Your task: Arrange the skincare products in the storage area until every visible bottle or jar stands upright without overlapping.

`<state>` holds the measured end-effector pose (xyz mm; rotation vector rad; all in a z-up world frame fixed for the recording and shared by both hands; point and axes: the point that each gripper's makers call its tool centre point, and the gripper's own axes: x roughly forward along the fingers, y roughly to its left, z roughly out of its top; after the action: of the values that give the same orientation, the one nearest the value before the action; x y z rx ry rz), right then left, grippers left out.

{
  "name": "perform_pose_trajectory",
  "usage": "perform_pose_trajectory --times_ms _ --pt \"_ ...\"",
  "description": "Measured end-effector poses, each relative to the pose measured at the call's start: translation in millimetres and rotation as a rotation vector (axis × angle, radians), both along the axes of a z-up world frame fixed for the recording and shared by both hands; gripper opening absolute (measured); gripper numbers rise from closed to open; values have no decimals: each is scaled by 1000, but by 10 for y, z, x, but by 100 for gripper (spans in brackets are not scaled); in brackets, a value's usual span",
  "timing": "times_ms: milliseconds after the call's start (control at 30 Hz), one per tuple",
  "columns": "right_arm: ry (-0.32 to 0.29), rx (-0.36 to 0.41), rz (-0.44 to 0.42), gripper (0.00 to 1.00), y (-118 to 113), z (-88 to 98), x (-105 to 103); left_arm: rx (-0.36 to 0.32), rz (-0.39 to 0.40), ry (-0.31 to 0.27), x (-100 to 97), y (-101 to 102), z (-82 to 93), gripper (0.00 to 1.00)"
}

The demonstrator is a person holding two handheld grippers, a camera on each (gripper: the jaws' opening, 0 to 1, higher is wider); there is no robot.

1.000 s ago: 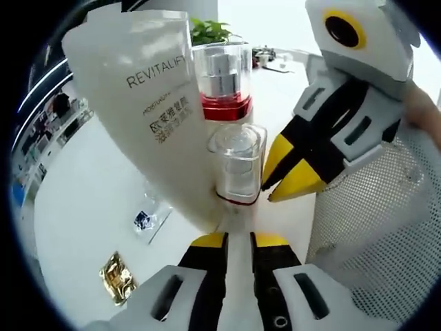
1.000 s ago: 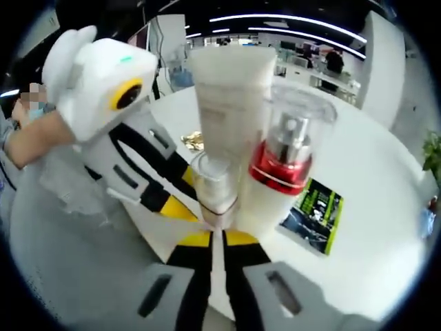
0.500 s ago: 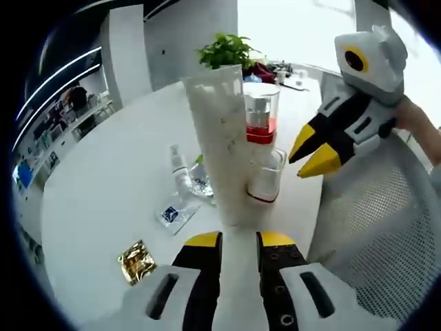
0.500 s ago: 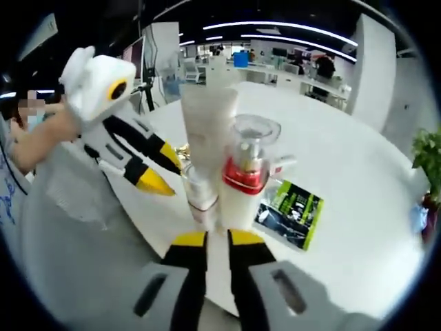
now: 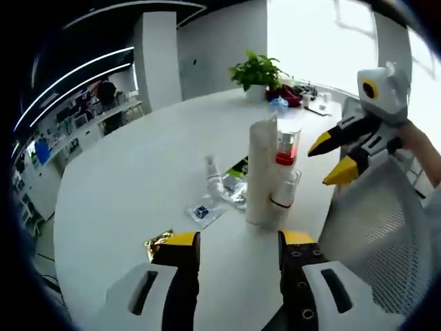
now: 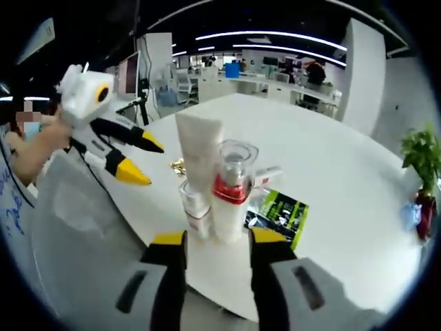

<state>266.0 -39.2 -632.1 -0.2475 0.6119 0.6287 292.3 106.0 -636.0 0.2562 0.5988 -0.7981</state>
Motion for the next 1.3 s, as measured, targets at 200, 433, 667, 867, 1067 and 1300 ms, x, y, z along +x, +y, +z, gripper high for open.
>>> perform_pose_trajectory --times_ms 200,433,667,867,1067,1300 --pt "-9 -7 -15 54 -26 33 -13 11 54 -20 -45 198 75 57" --pt "-23 -32 -40 75 -65 69 -18 24 110 -30 -92 383 116 68" --pt "-21 -22 -42 87 -82 97 -51 15 133 -37 -127 443 144 79" --pt "-11 52 -14 91 0 161 -71 31 131 -36 -217 461 132 89" --pt "-36 8 38 96 15 198 -41 18 137 -21 -238 497 125 93" --pt "-51 2 80 100 7 205 24 42 143 -15 -253 642 81 97"
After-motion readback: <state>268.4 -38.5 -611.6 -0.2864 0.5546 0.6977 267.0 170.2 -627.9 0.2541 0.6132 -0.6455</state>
